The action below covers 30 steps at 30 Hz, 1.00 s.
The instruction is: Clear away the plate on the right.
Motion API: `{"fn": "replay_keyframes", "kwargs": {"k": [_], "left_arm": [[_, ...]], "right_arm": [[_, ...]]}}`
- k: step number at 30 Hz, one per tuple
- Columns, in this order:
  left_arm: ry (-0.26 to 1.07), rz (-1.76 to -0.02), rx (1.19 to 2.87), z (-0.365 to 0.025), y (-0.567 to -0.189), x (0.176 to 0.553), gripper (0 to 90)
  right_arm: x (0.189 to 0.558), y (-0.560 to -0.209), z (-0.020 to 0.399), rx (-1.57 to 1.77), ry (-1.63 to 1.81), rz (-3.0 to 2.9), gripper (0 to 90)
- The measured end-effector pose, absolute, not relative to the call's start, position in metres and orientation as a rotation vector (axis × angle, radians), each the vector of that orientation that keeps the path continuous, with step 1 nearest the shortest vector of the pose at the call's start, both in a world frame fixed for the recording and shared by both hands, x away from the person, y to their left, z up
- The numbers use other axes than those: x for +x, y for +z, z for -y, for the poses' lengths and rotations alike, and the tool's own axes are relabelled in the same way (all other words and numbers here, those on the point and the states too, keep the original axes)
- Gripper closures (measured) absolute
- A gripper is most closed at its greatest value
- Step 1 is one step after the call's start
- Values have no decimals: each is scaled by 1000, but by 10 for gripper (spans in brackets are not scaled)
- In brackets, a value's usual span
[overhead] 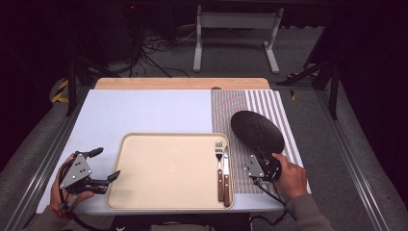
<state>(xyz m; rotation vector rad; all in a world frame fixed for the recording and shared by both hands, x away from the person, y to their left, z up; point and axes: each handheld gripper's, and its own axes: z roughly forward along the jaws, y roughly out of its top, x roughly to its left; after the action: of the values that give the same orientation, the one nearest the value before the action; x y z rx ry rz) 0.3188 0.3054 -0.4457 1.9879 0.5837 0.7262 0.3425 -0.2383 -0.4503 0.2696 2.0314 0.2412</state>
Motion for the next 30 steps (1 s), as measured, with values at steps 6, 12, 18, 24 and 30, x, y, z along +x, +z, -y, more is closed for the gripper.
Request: {"fn": "replay_keyframes", "kwargs": {"k": [6, 12, 18, 24, 30], "left_arm": [[724, -584, 1993, -306, -445, 319, 75], [727, -580, 1992, -306, -446, 319, 74], [729, -583, 1990, -306, -446, 319, 73], [739, -584, 1992, -307, -445, 318, 71], [742, -579, 1989, -307, -445, 318, 70]], "right_arm": [[341, -448, 235, 300, 260, -2005, 864], [340, -447, 234, 271, 211, -2029, 864], [339, -450, 229, 238, 167, -2018, 865], [336, -444, 225, 247, 173, -1970, 865], [331, -440, 218, 222, 203, -1939, 865]]}}
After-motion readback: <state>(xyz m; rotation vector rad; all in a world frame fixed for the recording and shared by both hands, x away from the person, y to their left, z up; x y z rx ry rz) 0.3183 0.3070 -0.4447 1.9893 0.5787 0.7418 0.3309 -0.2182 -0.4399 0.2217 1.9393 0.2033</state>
